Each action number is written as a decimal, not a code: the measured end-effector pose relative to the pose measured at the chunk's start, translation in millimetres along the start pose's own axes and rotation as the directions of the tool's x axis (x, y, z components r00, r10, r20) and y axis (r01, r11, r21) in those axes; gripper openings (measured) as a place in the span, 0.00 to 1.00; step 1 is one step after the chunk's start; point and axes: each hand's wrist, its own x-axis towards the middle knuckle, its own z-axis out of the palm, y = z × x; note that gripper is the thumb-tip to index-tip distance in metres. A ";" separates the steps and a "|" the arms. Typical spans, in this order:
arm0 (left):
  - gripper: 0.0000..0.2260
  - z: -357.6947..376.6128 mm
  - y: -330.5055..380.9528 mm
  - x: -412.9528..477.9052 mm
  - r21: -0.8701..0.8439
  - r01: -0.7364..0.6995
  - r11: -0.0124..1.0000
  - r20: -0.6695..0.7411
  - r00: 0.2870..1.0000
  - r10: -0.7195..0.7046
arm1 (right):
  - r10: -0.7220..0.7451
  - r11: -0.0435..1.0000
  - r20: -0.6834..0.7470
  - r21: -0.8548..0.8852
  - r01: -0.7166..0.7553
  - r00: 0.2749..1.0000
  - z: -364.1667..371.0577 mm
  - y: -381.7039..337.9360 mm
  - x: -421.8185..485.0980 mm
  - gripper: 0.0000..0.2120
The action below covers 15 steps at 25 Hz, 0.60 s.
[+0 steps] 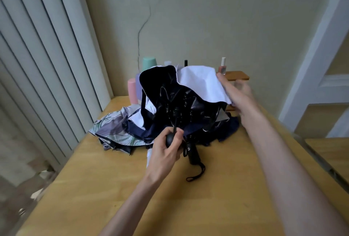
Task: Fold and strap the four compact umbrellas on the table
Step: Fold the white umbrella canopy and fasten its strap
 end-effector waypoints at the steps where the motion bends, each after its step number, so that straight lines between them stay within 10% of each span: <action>1: 0.14 -5.0 1.4 -0.6 -0.008 -0.009 1.000 0.036 0.999 0.009 | 0.173 0.980 0.226 0.056 -0.190 0.959 9.2 -3.3 -7.3 0.41; 3: 0.14 -11.7 0.8 -0.8 0.012 -0.017 1.000 0.098 0.995 0.016 | 0.281 0.931 0.454 0.083 -0.355 0.845 34.4 -5.8 -22.8 0.45; 7: 0.11 -15.0 -6.3 -1.8 0.047 -0.008 0.999 0.172 0.985 0.000 | 0.373 0.884 0.407 0.116 -0.452 0.834 76.0 -8.2 -42.9 0.61; 11: 0.10 -19.3 -8.7 -6.8 0.121 0.027 0.992 0.254 0.966 -0.058 | 0.290 0.915 0.270 0.202 -0.349 0.918 94.3 -5.6 -53.7 0.21; 15: 0.15 -65.8 27.6 -8.5 0.314 0.021 0.949 -0.060 0.998 -0.002 | 0.193 0.924 0.203 0.292 -0.247 0.960 87.8 1.7 -50.8 0.14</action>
